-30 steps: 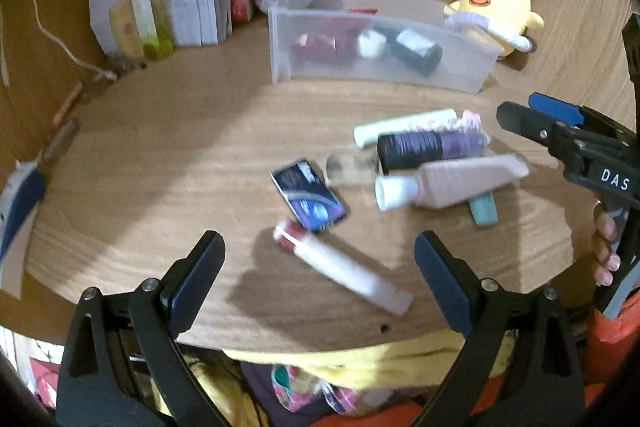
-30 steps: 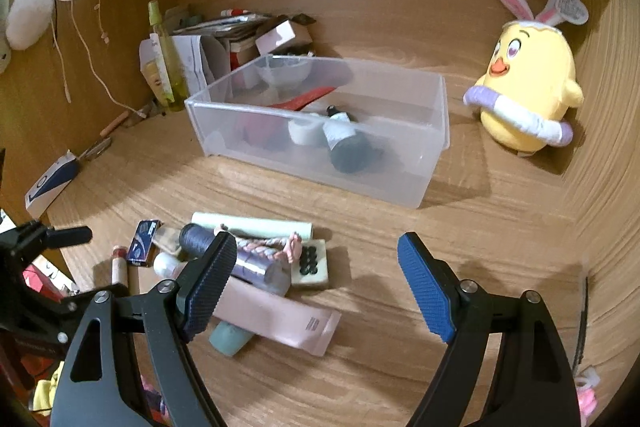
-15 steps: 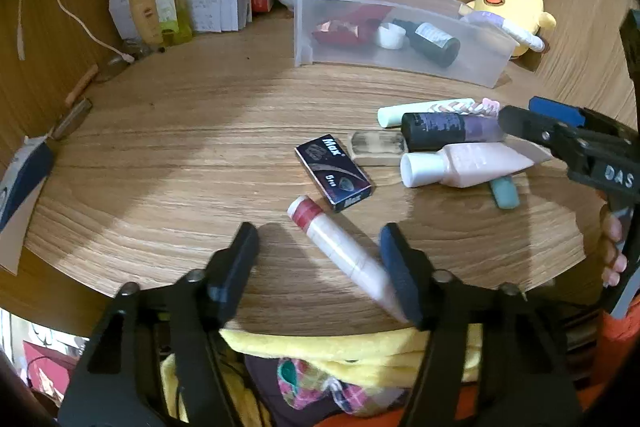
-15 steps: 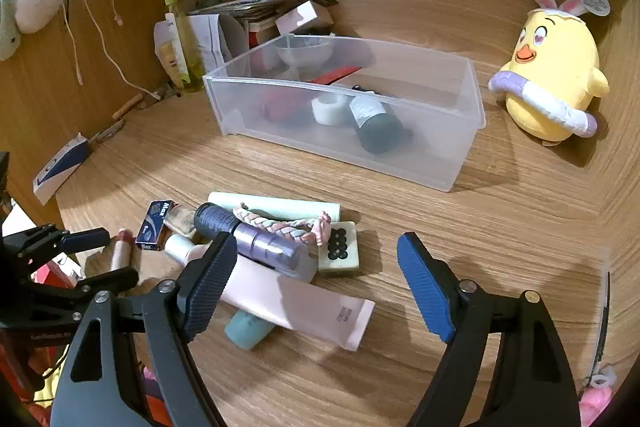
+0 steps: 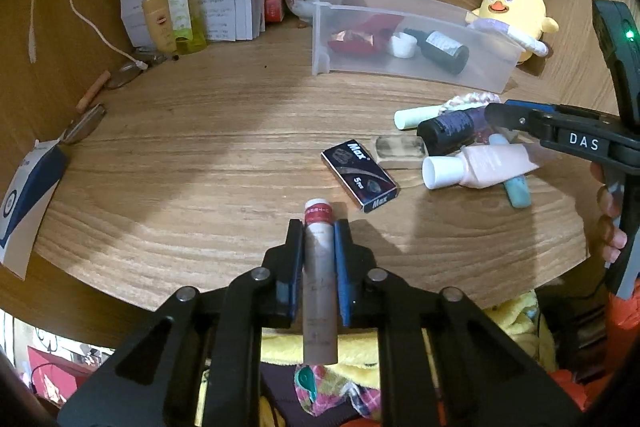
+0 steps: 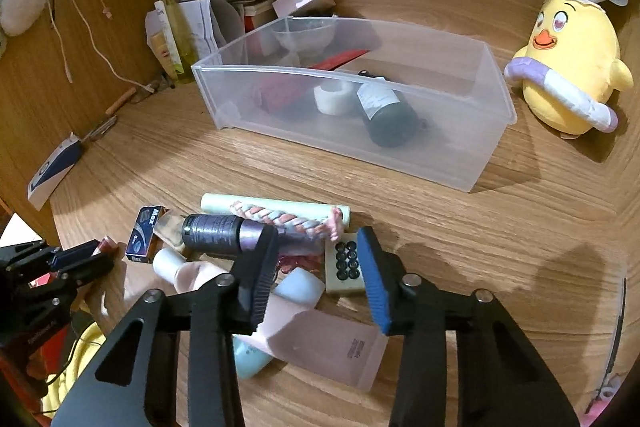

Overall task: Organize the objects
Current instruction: 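Grasp the white lip balm tube with the left tool while the right tool grasps the braided cord, then carry the lip balm tube and braided cord into the box and release them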

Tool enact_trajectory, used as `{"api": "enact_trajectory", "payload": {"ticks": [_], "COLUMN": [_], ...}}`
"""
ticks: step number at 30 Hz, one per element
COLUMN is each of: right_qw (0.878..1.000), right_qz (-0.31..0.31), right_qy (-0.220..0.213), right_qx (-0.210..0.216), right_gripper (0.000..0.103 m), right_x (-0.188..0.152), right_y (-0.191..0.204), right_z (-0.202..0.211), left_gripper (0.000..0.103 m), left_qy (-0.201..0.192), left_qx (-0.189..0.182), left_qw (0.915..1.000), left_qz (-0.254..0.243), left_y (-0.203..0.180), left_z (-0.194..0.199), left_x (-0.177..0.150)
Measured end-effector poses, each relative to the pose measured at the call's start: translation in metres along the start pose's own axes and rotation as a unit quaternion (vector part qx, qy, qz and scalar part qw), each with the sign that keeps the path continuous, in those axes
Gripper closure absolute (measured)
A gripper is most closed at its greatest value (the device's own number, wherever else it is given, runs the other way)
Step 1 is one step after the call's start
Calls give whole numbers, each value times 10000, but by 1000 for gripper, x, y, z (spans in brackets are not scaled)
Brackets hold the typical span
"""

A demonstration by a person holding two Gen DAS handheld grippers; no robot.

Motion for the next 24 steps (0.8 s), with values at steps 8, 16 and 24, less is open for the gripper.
{"api": "enact_trajectory", "payload": {"ticks": [8, 16, 24], "right_qw": [10000, 9995, 9996], "right_qz": [20, -217, -42], "right_qy": [85, 216, 275], "right_qx": [-41, 109, 22], "right_gripper": [68, 76, 88], "right_x": [12, 23, 33], "right_y": [-4, -13, -9], "right_z": [-13, -28, -37], "left_gripper": [88, 88, 88], "left_qy": [-139, -455, -593], "left_qx": [-15, 14, -209], "left_qw": [9999, 9989, 9980], "left_qz": [72, 91, 7], "left_y": [9, 21, 14], "left_z": [-1, 5, -1], "left_x": [20, 52, 75]}}
Point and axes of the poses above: each gripper's, at about its wrist camera, not at the fingertips, and z roughly against the way its jaws point, y to its left, x to its top, the point moved 5 cm from there along -z, roughly the way its jaws point, and after that the axes turned 8 degrees about -x, right-handed, at the moved point
